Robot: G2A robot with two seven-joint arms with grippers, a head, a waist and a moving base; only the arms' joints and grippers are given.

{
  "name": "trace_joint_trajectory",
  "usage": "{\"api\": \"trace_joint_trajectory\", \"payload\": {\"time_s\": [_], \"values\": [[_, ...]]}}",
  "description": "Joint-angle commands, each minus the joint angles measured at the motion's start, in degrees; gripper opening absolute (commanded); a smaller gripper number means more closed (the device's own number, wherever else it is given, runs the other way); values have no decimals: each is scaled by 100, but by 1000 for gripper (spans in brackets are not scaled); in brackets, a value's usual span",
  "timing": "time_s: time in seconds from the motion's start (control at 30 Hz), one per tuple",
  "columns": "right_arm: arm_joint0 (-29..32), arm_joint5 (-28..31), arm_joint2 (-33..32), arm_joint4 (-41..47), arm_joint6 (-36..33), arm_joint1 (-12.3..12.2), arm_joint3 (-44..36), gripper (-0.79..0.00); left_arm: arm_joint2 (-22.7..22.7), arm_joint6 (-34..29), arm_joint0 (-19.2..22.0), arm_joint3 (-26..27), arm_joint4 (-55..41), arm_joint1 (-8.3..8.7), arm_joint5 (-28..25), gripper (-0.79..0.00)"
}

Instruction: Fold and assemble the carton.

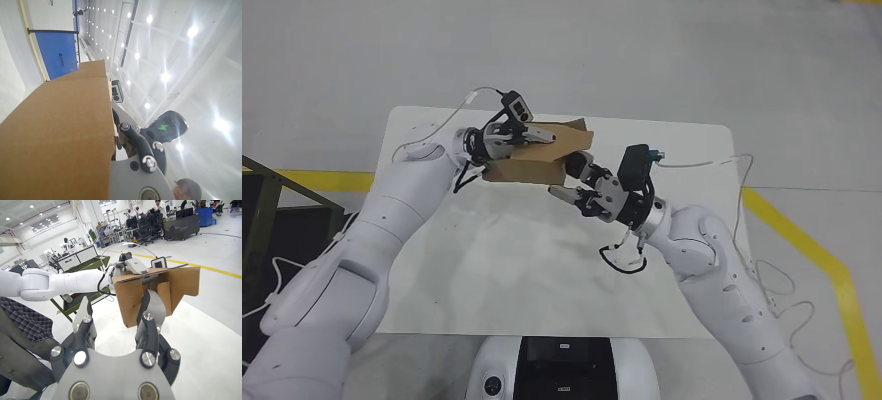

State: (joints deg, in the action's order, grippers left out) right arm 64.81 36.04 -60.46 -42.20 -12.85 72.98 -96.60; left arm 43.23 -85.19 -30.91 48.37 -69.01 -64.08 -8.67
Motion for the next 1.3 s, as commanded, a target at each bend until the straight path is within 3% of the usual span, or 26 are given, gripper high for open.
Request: {"api": "trace_joint_trajectory", "payload": {"time_s": [0.0, 0.1, 0.27, 0.4, 0.53, 0.57, 0.6, 0.9, 0.93, 0.97, 1.0, 1.27], "values": [[-23, -8, 33, -28, 19, 7, 1, -317, 26, -20, 6, -27, 40, -26, 3, -785], [-65, -42, 83, -83, 26, 17, 2, -329, 64, -34, 11, -64, 97, -64, 9, -785], [-139, -105, 191, -131, 16, 41, 42, -440, 127, -39, 10, -96, 199, -119, 25, -785], [-198, -163, 266, -161, -2, 59, 89, -459, 189, -46, 12, -125, 290, -153, 28, -785], [-244, -204, 311, -155, -13, 73, 119, -671, 256, -60, 7, -147, 370, -182, 37, -785], [-253, -212, 313, -163, -17, 75, 123, -754, 273, -65, 4, -152, 385, -189, 41, -785], [-255, -218, 317, -161, -17, 76, 128, -785, 290, -71, 0, -157, 400, -196, 46, -785], [-217, -225, 280, -58, -76, 70, 147, -785, 439, -188, -48, -202, 573, -235, 112, -785], [-207, -232, 276, -57, -79, 69, 143, -702, 458, -199, -55, -204, 588, -238, 117, -785], [-197, -241, 271, -55, -74, 68, 136, -379, 478, -208, -61, -204, 610, -240, 112, -785], [-185, -255, 265, -47, -70, 67, 131, 0, 496, -229, -69, -200, 624, -243, 116, -785], [-81, -370, 110, -20, -50, 42, 39, 0, 671, -281, -134, -246, 738, -245, 138, -785]]}}
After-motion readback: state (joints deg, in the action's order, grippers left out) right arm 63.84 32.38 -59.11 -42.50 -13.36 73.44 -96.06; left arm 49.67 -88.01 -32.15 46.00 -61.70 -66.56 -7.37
